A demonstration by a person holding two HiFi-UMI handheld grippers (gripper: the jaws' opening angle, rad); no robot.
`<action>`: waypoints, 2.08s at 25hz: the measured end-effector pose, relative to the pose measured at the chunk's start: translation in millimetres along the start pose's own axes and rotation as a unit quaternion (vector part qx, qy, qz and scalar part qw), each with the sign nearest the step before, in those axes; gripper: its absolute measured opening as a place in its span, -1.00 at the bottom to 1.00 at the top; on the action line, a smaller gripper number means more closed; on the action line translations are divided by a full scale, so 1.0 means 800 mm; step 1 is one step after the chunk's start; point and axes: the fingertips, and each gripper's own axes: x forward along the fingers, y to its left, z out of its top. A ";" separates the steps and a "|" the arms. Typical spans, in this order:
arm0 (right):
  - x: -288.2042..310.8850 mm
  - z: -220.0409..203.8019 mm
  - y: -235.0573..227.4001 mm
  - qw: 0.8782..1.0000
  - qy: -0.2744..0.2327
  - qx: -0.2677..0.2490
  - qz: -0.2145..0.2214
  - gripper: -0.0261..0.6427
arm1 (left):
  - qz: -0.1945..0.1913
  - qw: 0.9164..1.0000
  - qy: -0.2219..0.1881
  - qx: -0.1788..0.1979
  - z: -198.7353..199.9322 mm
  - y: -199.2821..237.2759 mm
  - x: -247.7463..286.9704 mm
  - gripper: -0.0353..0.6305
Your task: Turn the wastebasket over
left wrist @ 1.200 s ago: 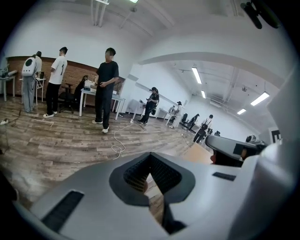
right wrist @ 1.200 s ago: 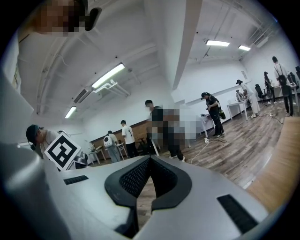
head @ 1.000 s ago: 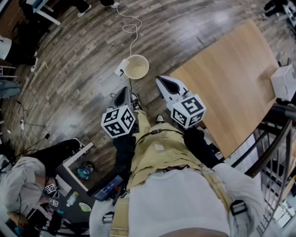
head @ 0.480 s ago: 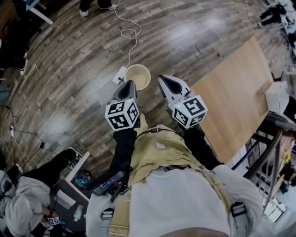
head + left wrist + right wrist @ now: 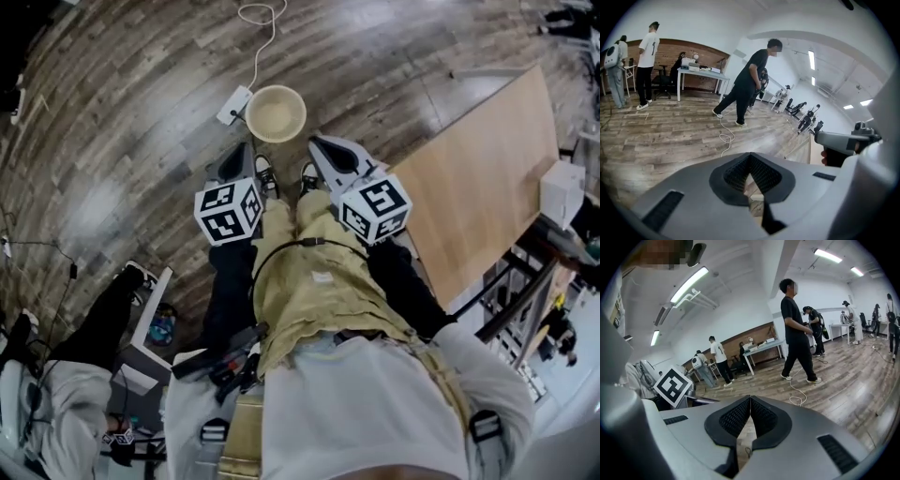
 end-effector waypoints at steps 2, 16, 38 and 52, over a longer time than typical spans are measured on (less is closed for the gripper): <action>0.026 -0.025 -0.026 1.000 0.022 0.008 0.002 -0.86 | 0.008 1.000 0.025 0.012 -0.018 0.013 0.034 -0.90; 0.189 -0.309 -0.220 0.983 0.168 0.068 -0.015 -0.86 | -0.010 0.960 0.213 0.184 -0.253 0.094 0.265 -0.90; 0.284 -0.587 -0.313 0.950 0.297 0.092 -0.021 -0.86 | -0.100 0.821 0.331 0.455 -0.493 0.158 0.539 -0.77; 0.310 -0.652 -0.369 0.940 0.328 0.092 -0.033 -0.86 | -0.148 0.695 0.395 0.582 -0.602 0.195 0.579 -0.25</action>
